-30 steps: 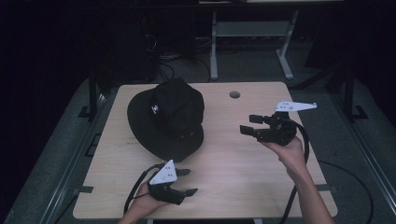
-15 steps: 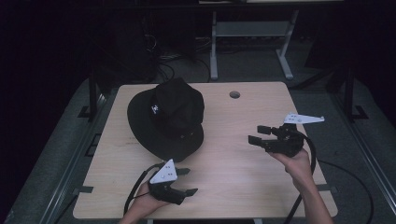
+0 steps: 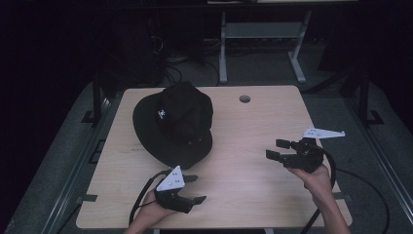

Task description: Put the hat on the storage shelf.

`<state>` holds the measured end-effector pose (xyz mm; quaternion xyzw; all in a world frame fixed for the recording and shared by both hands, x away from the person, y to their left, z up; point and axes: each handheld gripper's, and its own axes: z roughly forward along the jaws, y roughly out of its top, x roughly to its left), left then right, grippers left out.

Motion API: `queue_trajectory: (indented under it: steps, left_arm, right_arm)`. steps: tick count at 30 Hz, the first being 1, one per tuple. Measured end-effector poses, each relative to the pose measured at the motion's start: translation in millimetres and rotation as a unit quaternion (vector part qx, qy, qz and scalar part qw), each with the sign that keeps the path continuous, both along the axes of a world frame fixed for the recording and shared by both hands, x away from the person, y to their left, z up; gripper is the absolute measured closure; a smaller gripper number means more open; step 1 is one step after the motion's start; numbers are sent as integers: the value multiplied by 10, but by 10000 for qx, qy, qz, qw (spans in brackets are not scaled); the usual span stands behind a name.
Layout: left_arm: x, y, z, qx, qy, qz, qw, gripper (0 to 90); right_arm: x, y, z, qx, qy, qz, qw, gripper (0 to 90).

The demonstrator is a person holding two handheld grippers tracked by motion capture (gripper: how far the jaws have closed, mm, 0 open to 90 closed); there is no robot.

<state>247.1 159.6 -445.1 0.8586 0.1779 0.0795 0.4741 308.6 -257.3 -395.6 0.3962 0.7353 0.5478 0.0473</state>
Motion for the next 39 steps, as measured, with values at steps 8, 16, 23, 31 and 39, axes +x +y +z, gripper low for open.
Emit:
queue_trajectory:
  steps: [8,16,23,31,39]
  left_arm:
    - [1,-10,-8,3,39,13,10000,270]
    - [-1,-37,-20,9,79,35,10000,263]
    - [21,-26,-23,10,44,93,9999,261]
    - [32,-27,-28,17,78,133,9999,261]
    - [27,-31,-27,-5,100,142,9998,262]
  right_arm:
    - [-87,-131,-127,148,93,-107,9998,233]
    - [-202,-241,-239,127,152,-204,9996,232]
    - [-328,-339,-322,122,211,-265,9994,232]
    - [-487,-441,-429,192,207,-363,9989,232]
    - [-619,-528,-467,249,171,-457,9985,232]
